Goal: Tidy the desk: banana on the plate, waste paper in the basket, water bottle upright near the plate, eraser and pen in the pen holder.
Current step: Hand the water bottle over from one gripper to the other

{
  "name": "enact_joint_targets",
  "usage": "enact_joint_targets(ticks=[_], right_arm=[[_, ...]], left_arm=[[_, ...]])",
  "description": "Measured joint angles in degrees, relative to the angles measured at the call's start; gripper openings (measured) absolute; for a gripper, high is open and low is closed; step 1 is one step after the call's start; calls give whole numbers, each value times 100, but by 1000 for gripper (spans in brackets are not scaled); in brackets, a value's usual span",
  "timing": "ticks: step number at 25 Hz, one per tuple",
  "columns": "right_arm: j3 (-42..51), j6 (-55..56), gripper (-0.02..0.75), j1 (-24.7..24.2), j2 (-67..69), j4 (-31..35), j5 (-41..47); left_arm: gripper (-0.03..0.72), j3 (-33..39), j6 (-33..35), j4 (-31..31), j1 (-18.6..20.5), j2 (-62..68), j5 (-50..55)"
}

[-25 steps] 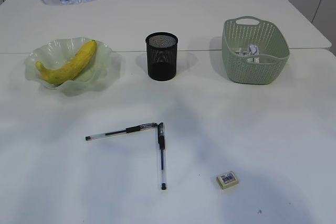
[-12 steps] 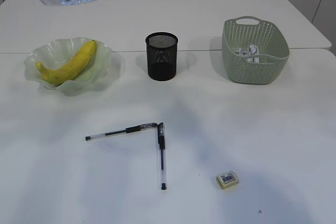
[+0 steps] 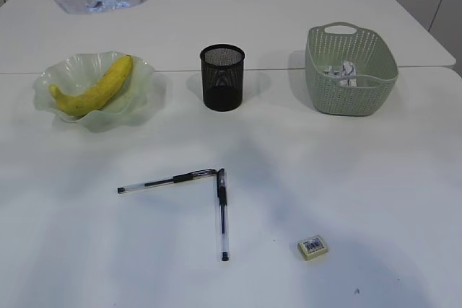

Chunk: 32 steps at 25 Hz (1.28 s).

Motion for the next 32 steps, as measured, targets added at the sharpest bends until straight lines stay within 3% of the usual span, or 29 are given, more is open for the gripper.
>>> enact_joint_targets(ticks=[32], right_arm=[[0,11,349,0,0,-95,21]], left_arm=[[591,0,-734,280,0,0,117]])
